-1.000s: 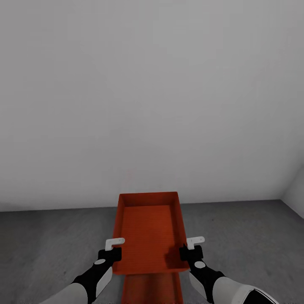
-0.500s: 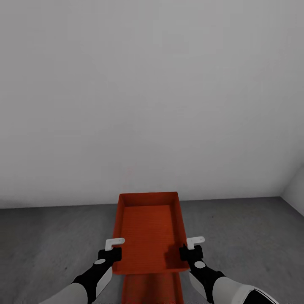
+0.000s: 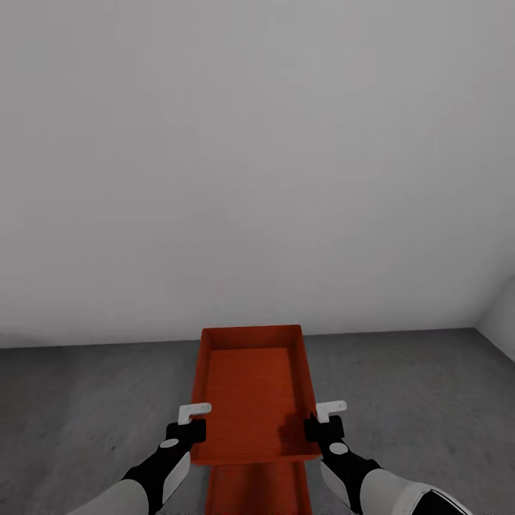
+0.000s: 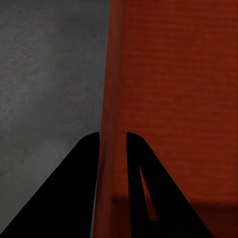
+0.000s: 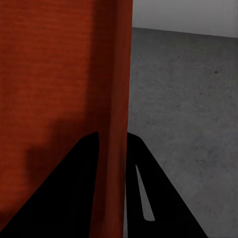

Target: Move the two storage containers from the living room to the garage. In the garage, place one container on the floor and stack the other container on top of it (either order is fine).

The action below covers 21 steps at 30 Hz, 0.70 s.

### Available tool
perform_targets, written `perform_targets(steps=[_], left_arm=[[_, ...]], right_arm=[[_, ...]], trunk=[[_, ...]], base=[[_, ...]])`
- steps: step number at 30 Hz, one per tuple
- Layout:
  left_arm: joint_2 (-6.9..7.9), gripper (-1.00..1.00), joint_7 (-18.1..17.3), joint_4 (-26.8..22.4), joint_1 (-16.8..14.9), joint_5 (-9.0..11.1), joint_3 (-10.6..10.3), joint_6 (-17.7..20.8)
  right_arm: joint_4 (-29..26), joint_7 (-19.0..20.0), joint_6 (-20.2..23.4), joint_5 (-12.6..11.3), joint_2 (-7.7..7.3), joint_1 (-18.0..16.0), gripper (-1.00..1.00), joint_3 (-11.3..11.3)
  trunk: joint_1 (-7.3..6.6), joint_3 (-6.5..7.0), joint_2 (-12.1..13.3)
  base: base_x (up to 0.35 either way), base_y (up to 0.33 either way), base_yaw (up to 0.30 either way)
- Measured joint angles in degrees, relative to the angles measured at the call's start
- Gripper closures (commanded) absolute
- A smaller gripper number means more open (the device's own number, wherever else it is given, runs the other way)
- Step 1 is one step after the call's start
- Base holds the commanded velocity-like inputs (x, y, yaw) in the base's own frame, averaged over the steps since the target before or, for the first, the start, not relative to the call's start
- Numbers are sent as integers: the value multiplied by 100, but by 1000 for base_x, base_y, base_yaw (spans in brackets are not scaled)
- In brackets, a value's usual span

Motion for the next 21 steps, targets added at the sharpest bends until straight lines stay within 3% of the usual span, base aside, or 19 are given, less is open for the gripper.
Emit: perform_targets(steps=[21], left_arm=[[0,100,0,0,-1,0,0,0]], right_arm=[[-1,-1,0,0,0,0,100,0]], trunk=[[0,-194,0]], base=[[0,0,0]])
